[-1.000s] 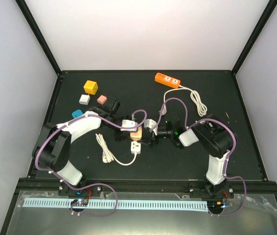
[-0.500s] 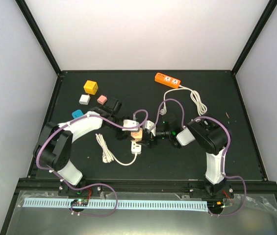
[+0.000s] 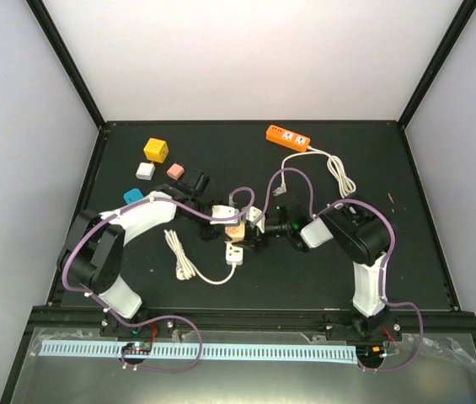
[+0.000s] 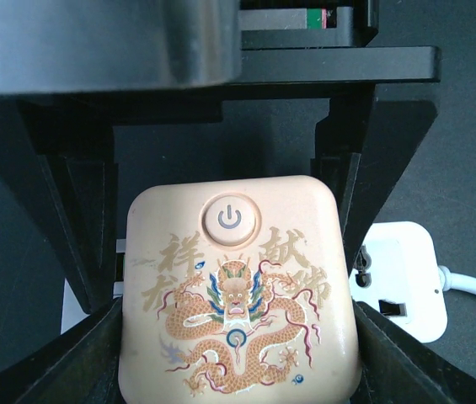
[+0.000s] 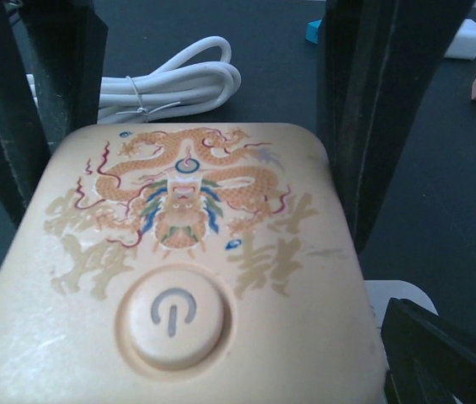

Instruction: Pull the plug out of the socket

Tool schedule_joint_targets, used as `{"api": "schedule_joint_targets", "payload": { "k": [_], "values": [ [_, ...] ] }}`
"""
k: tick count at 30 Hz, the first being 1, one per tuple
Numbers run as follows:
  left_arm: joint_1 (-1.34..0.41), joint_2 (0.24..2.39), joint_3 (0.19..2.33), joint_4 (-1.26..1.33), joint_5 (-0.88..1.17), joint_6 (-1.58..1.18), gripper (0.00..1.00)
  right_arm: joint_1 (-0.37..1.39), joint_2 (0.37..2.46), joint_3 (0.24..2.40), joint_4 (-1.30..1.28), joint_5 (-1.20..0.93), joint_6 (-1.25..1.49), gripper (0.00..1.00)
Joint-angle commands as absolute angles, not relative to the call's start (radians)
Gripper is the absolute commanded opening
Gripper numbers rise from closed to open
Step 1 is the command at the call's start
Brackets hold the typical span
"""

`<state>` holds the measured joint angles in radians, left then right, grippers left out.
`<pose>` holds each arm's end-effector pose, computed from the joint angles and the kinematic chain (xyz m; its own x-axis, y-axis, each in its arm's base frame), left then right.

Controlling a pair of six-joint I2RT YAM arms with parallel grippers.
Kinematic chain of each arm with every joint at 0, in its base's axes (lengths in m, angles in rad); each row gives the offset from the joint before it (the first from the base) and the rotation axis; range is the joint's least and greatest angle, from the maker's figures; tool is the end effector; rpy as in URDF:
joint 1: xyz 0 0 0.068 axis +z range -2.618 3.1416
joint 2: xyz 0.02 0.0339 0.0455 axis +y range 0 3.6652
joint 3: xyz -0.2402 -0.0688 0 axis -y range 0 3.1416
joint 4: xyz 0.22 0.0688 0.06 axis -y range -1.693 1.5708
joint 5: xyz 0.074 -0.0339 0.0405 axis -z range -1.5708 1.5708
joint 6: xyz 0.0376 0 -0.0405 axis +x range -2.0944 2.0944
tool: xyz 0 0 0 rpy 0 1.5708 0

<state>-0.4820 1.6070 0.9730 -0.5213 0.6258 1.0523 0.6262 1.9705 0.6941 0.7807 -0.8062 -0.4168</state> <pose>0.2411 -0.1510 0.1760 0.1065 0.7388 -0.6655 0.9941 -0.0668 0.0850 0.2456 0.2111 0.0941 0.0201 -0.3314 -0.9433 -0.9973 0.0598 -0.0422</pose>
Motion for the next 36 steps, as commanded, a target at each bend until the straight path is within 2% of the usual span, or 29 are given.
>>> {"api": "schedule_joint_targets", "payload": {
  "k": [1,12,17,19,26,36],
  "values": [
    [-0.481,1.587,0.978,-0.537,0.657,1.037,0.28,0.633,1.996,0.719,0.74,-0.785,-0.461,0.9],
    [-0.457,1.536,0.963,-0.537,0.706,1.061,0.23,0.647,2.011,0.748,0.661,-0.762,-0.504,0.86],
    [-0.459,1.535,0.95,-0.53,0.65,1.087,0.41,0.65,2.01,0.75,0.65,-0.761,-0.503,0.85],
    [-0.459,1.534,0.941,-0.519,0.647,1.08,0.53,0.65,2.012,0.751,0.65,-0.762,-0.502,0.85],
    [-0.488,1.53,0.902,-0.463,0.629,1.041,0.7,0.651,2.011,0.75,0.644,-0.768,-0.503,0.85],
    [-0.5,1.548,0.894,-0.436,0.602,1.003,0.71,0.672,1.998,0.732,0.636,-0.773,-0.54,0.94]
  ]
}}
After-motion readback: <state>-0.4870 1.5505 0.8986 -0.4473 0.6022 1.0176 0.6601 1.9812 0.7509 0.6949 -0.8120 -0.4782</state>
